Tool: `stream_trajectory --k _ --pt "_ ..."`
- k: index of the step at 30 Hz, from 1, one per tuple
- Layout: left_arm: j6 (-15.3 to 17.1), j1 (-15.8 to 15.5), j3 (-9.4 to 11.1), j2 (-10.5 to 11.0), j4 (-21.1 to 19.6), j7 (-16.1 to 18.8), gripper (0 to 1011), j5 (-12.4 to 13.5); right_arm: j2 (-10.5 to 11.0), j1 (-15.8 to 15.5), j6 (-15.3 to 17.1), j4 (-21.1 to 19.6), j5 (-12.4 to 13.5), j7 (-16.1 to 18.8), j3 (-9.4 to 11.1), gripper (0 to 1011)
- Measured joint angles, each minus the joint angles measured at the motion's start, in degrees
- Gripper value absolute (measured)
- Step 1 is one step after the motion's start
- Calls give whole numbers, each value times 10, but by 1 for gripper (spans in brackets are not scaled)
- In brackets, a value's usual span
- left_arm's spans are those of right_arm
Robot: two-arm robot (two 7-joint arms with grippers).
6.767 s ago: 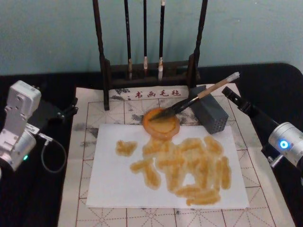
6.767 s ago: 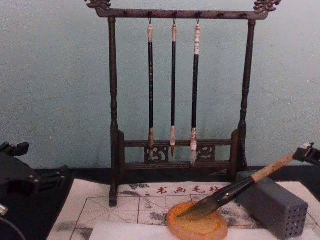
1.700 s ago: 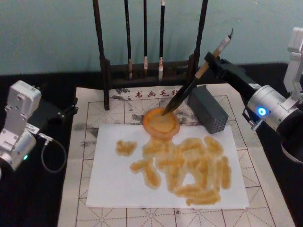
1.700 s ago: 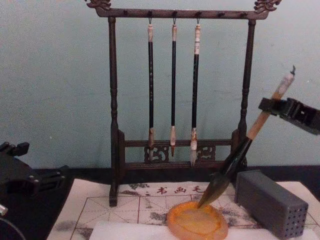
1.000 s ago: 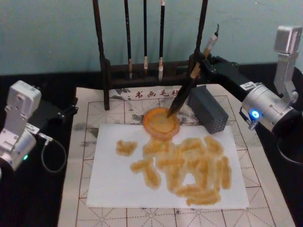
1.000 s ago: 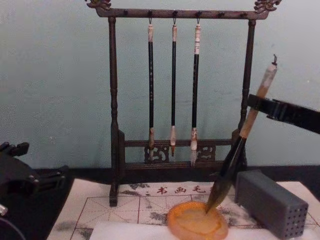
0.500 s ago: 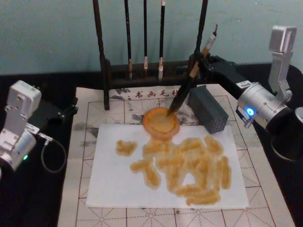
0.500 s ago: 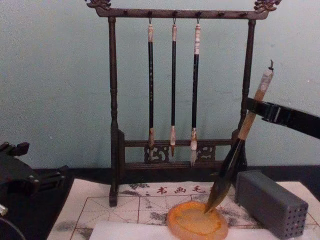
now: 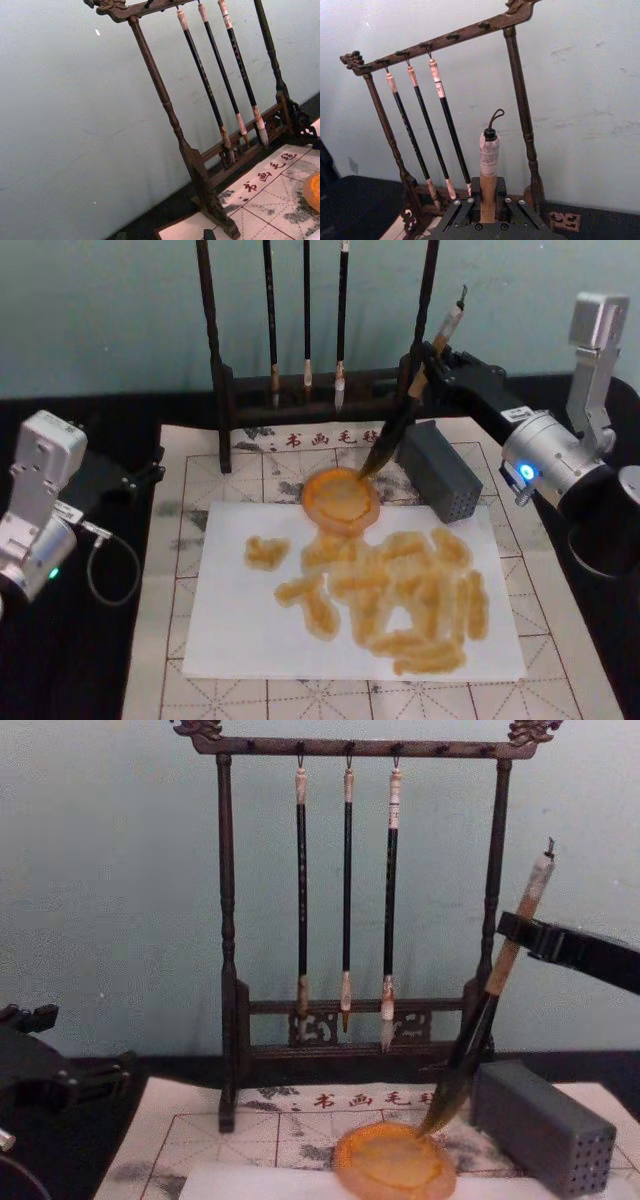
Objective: Pick up the brush from the inkstone, write on the paper, then place the brush back to its original position.
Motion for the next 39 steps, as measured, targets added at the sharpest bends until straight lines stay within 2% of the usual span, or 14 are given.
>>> stream_trajectory --k 9,19,28,33,39 --pt "0 0 0 0 0 0 1001 0 -3 -9 0 -13 -4 2 17 199" --pt "0 0 0 0 0 0 1001 0 5 -43 3 -70 4 20 44 199" --pt "0 0 0 0 0 0 1001 0 26 -98 1 -136 8 41 68 199" --pt "0 0 0 0 0 0 1001 0 44 -132 -12 -171 1 54 78 199" --pt "0 0 0 0 0 0 1001 0 72 -191 -34 -225 -11 68 100 199"
